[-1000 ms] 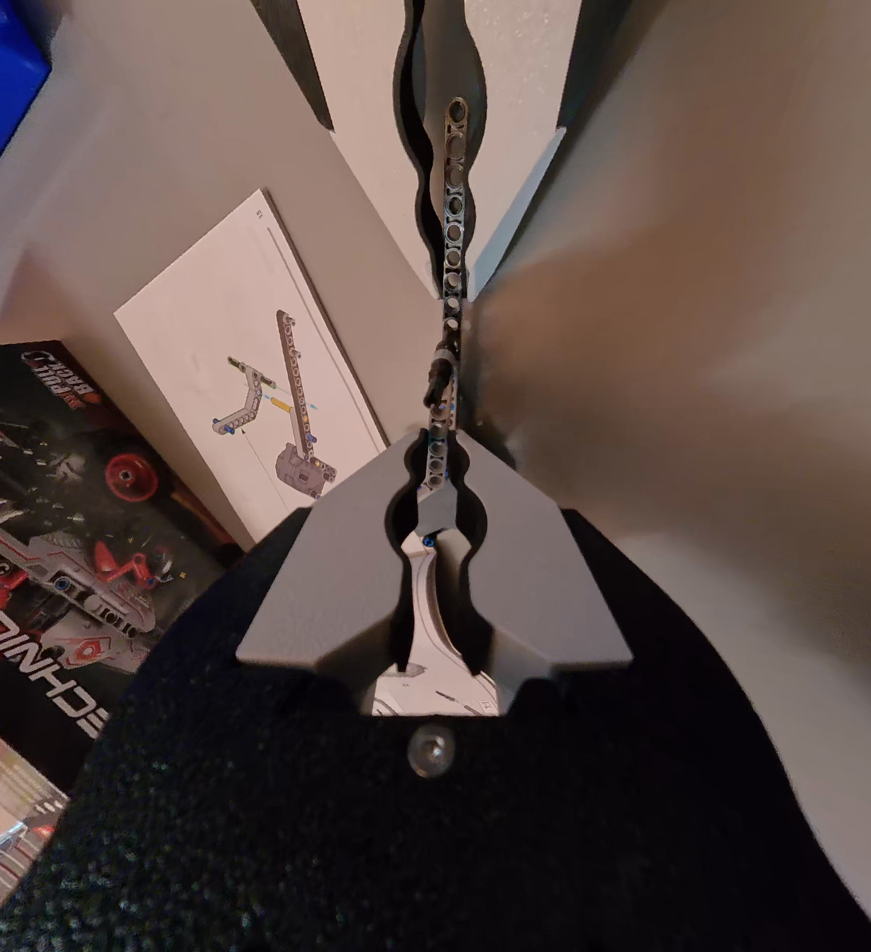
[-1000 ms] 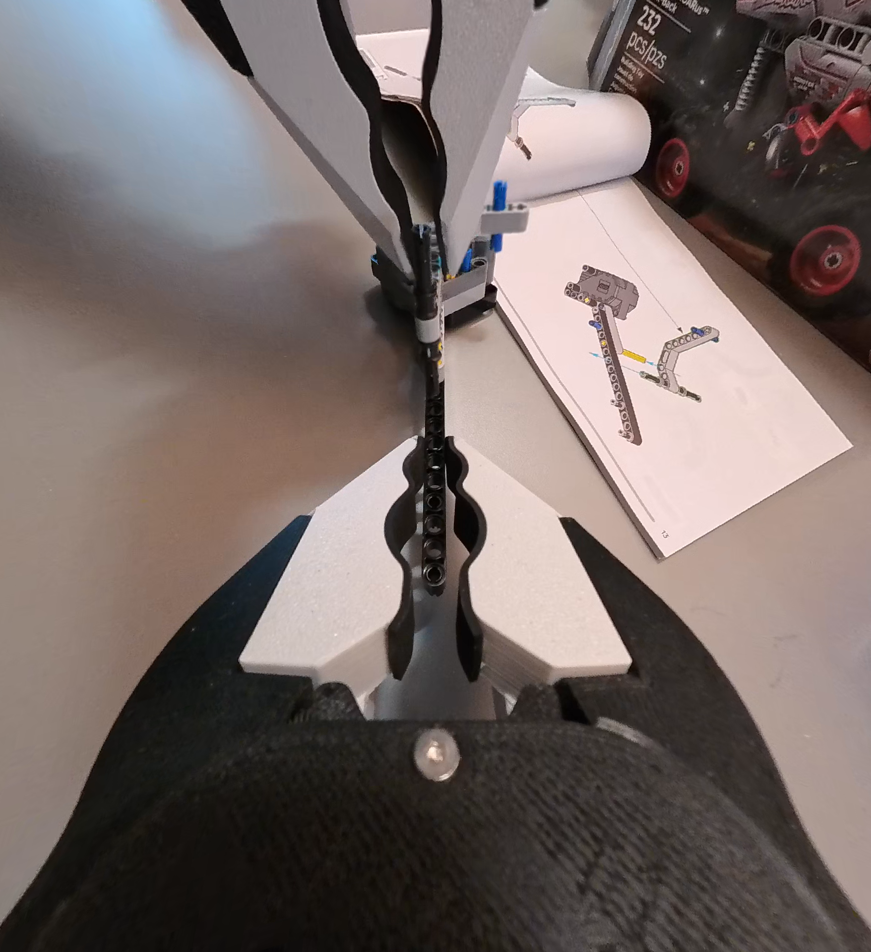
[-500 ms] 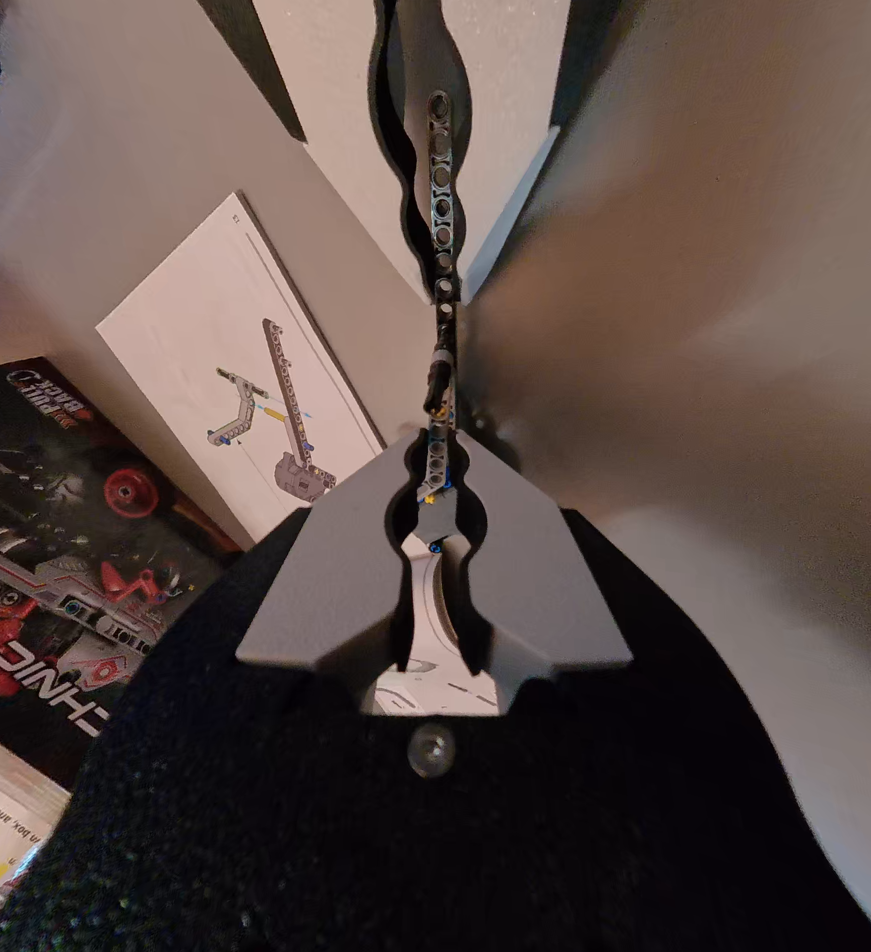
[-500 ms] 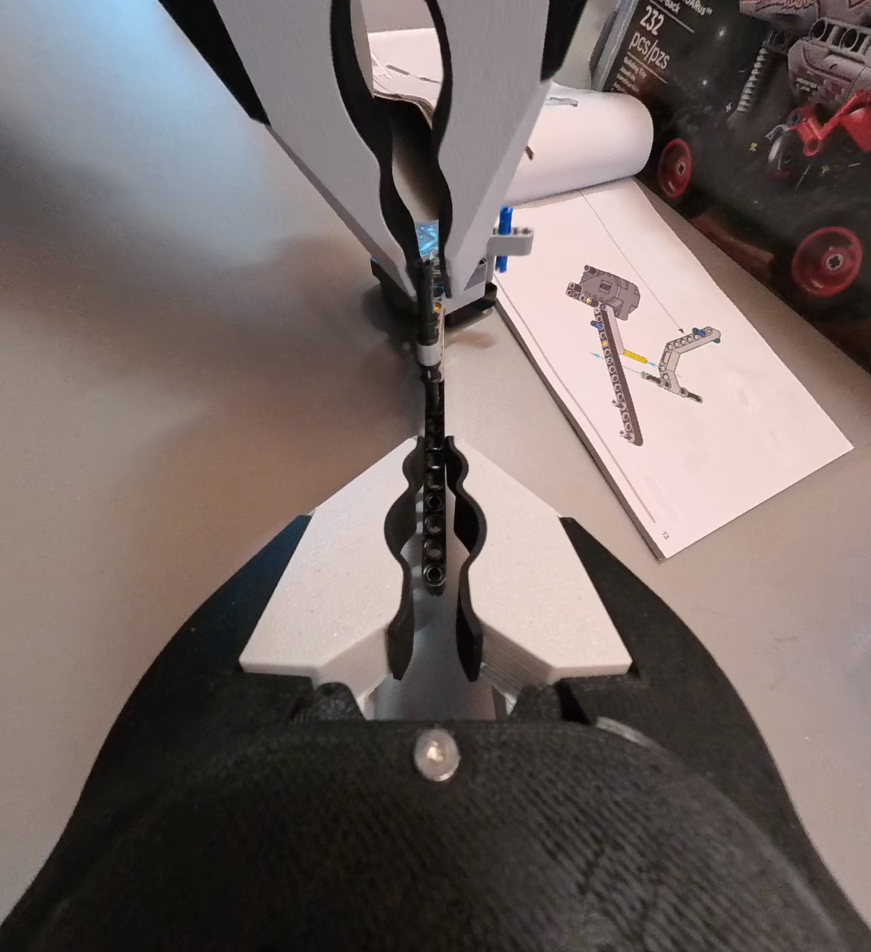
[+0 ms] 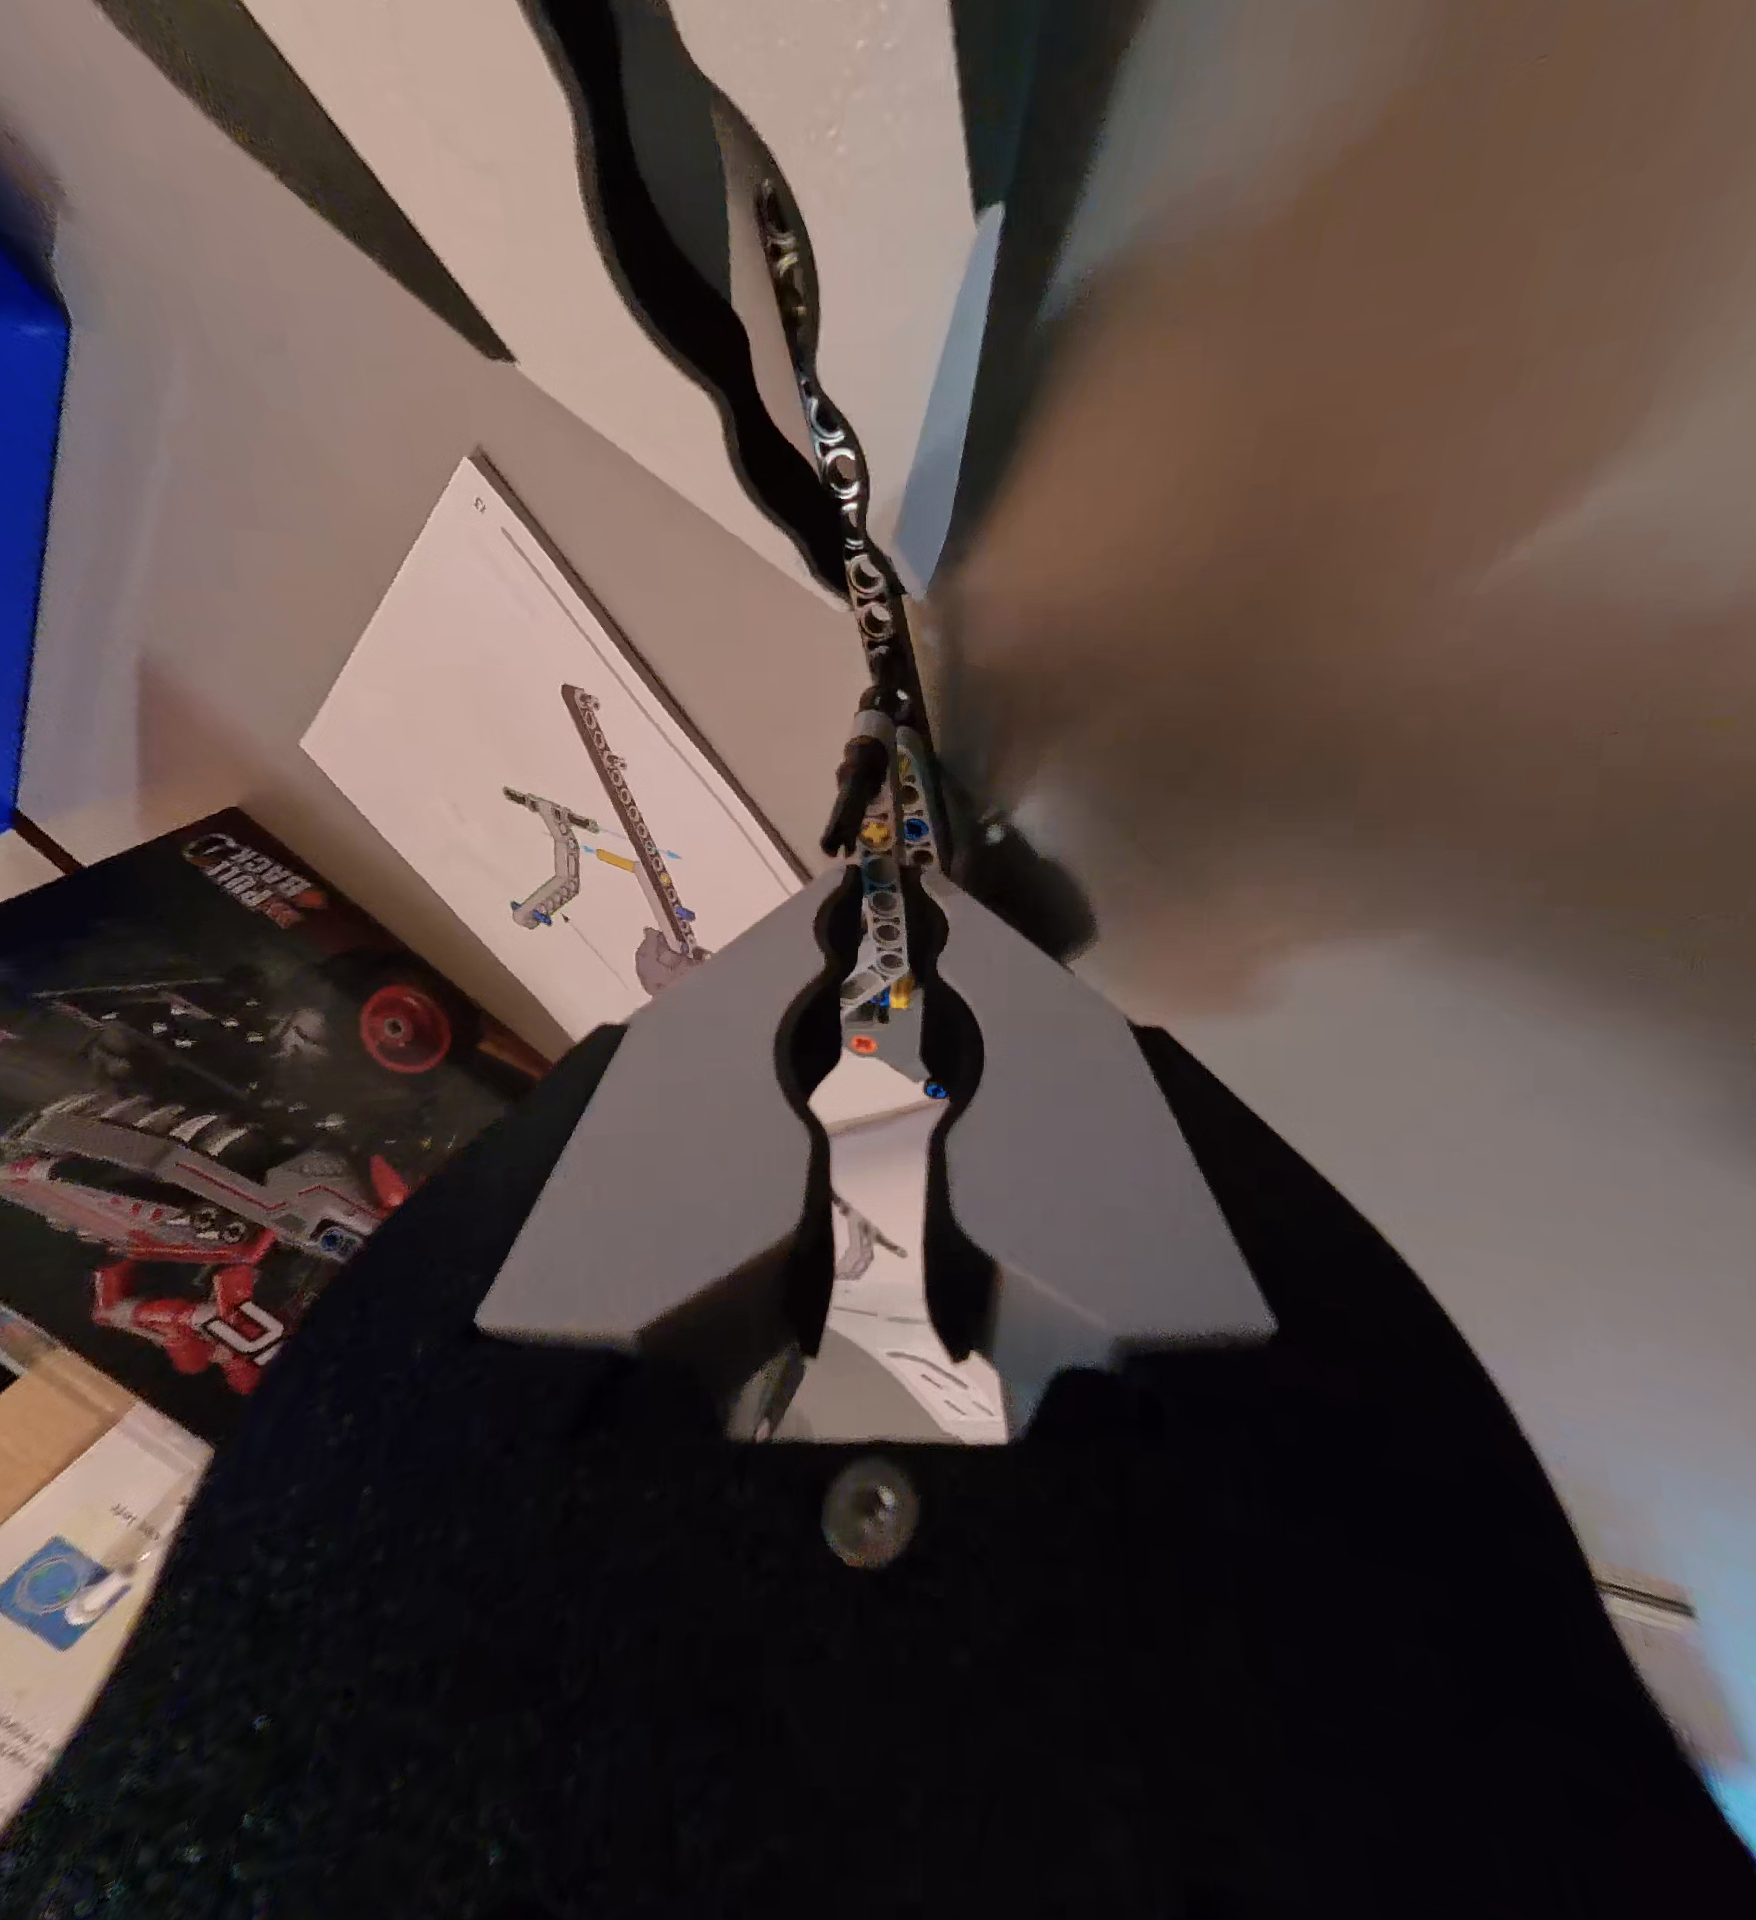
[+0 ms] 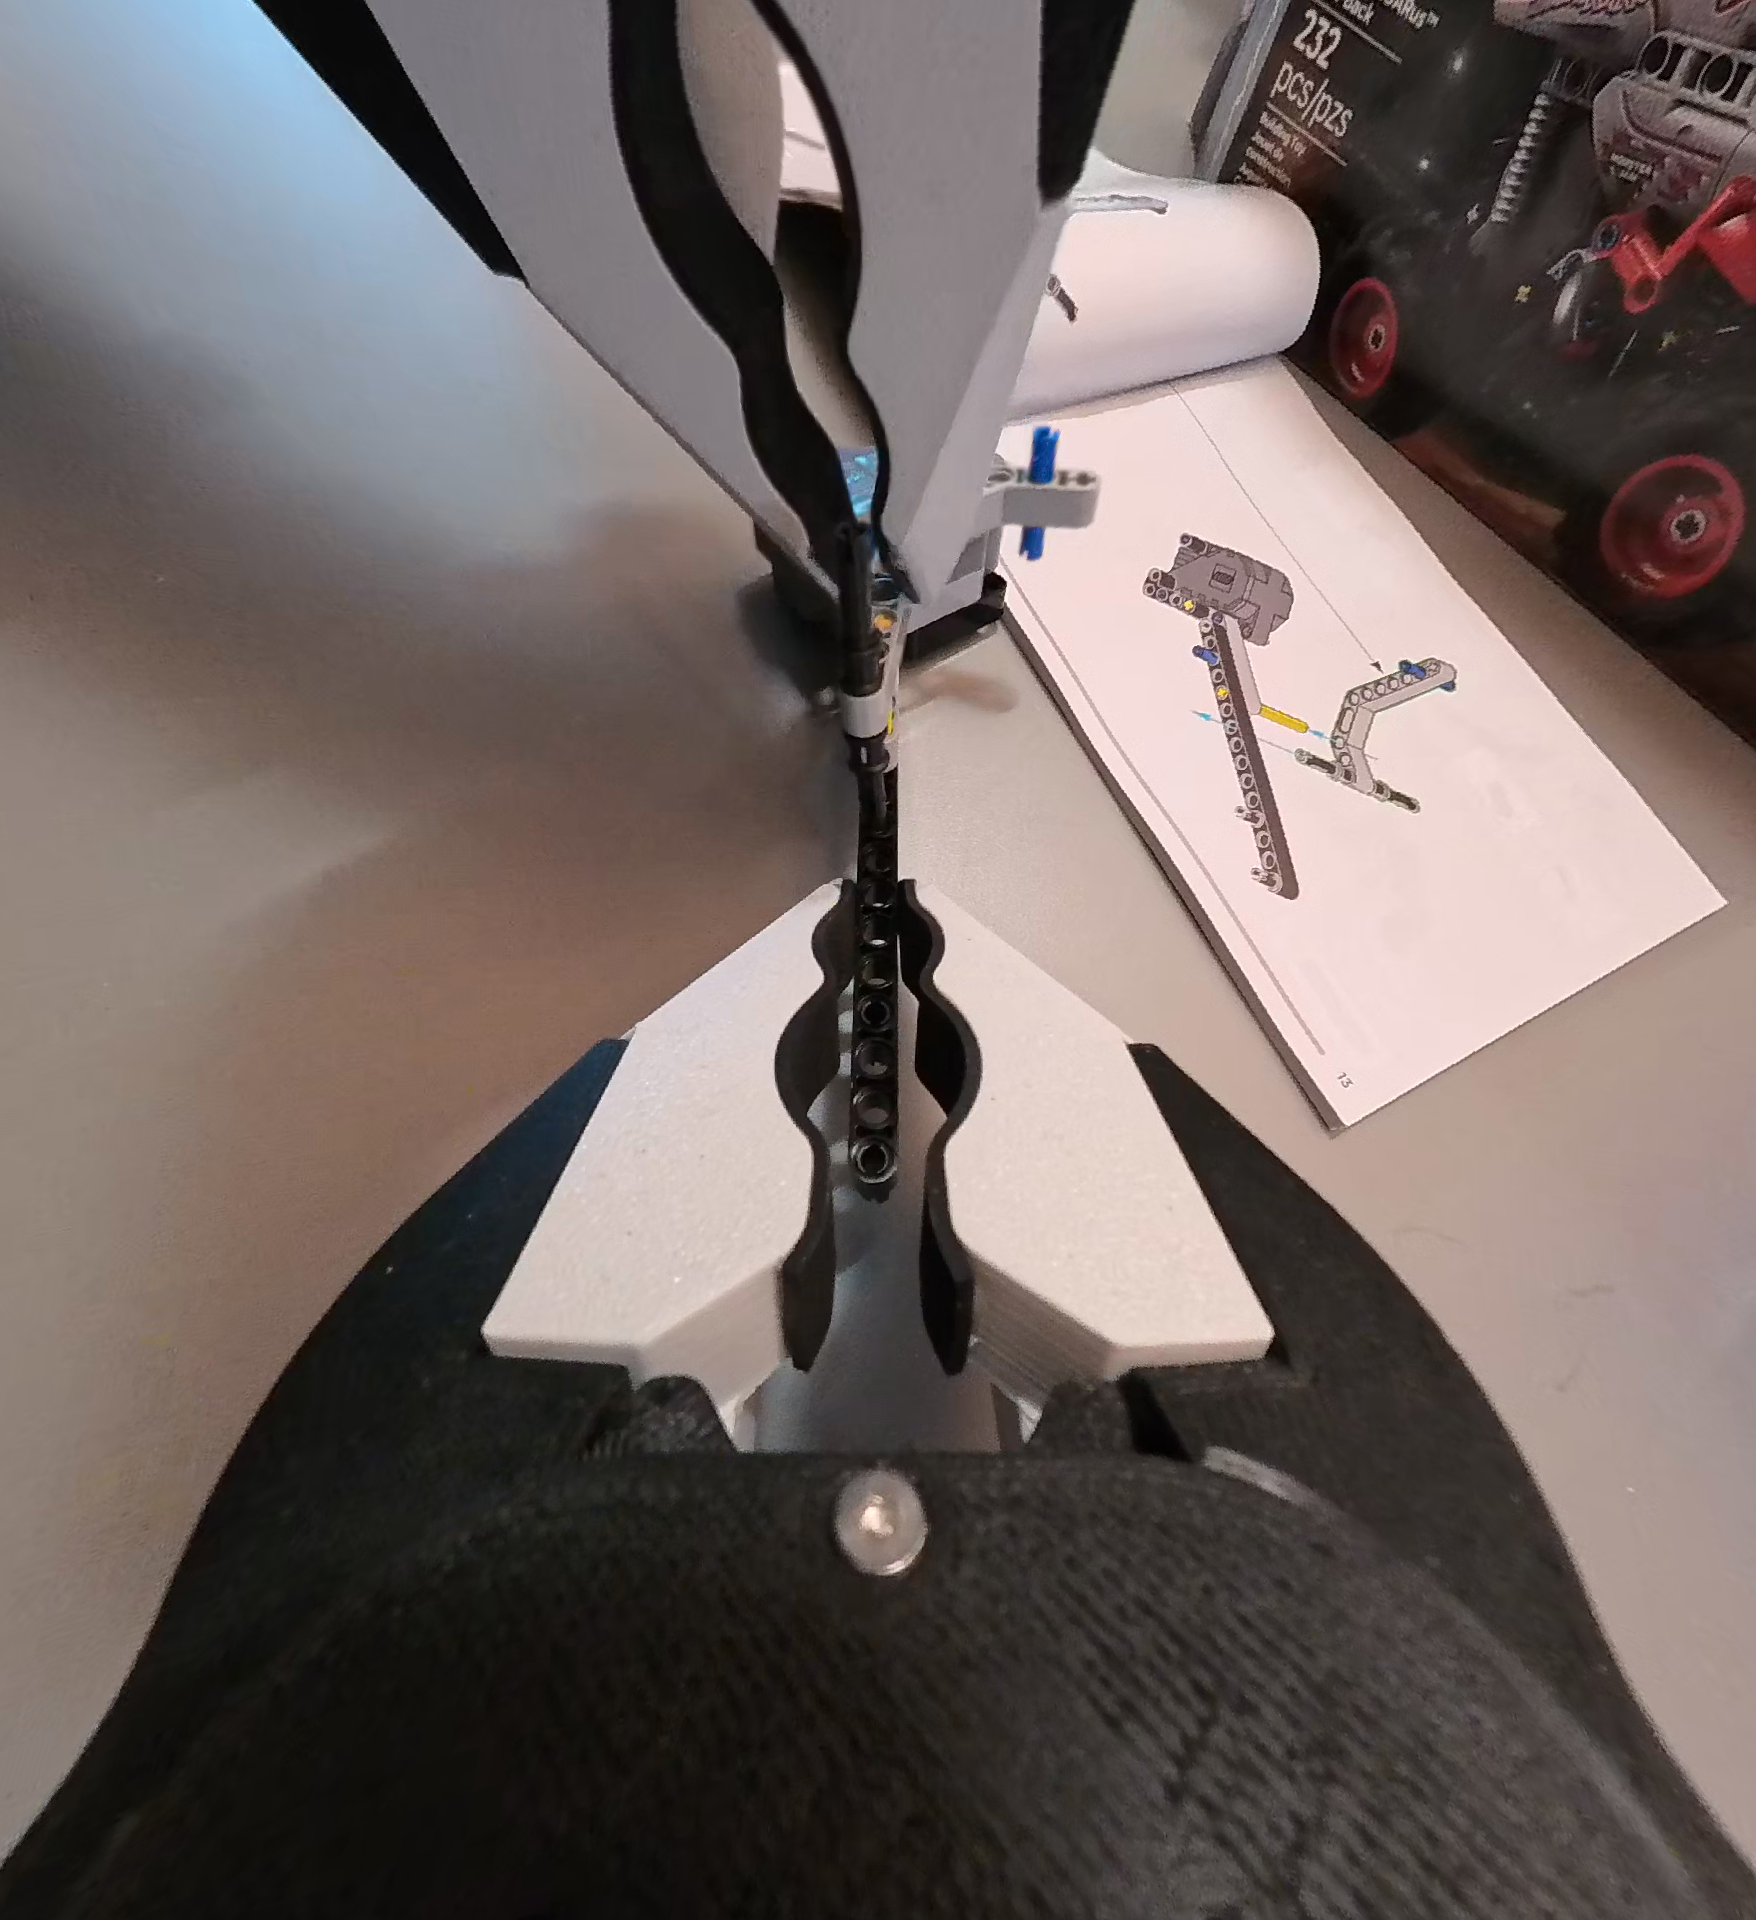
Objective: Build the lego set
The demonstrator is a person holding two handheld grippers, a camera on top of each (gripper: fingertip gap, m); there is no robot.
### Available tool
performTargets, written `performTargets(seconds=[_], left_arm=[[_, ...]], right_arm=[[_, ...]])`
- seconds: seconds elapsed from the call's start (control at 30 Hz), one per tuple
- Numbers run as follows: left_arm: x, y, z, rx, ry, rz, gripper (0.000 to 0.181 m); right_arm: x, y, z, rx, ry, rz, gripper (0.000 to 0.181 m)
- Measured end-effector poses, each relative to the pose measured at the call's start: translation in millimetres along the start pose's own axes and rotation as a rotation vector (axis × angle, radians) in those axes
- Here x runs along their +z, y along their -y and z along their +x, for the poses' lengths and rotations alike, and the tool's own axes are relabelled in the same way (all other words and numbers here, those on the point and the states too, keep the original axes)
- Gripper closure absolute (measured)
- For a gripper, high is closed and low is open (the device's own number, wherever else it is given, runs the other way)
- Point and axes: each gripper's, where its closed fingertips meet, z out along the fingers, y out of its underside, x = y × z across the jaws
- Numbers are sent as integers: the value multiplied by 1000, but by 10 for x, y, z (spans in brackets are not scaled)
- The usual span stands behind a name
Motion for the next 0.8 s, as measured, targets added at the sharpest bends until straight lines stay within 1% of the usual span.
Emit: performTargets(seconds=[0.13,0.23,0.3,0.4,0.5,0.63,0.7,0.8], left_arm=[[0,-3,3,-35,-7,-13,176],[5,-1,10,-121,-22,1,176],[9,5,10,-177,-41,39,176],[11,11,14,-205,-58,120,176],[25,13,39,-231,-63,180,167],[29,-24,65,-244,-35,205,155],[-37,-64,75,-269,-16,218,149],[-217,-111,52,-356,32,301,150]], right_arm=[[-1,1,-2,-3,-1,0,177],[-1,0,0,1,0,0,177],[-1,-5,3,9,1,-3,177],[-2,-5,6,13,1,-3,177],[-6,-4,6,15,1,-1,177],[-8,-6,6,17,3,-1,177],[-9,-7,5,18,3,-1,177],[-12,-9,5,22,5,-1,177]])
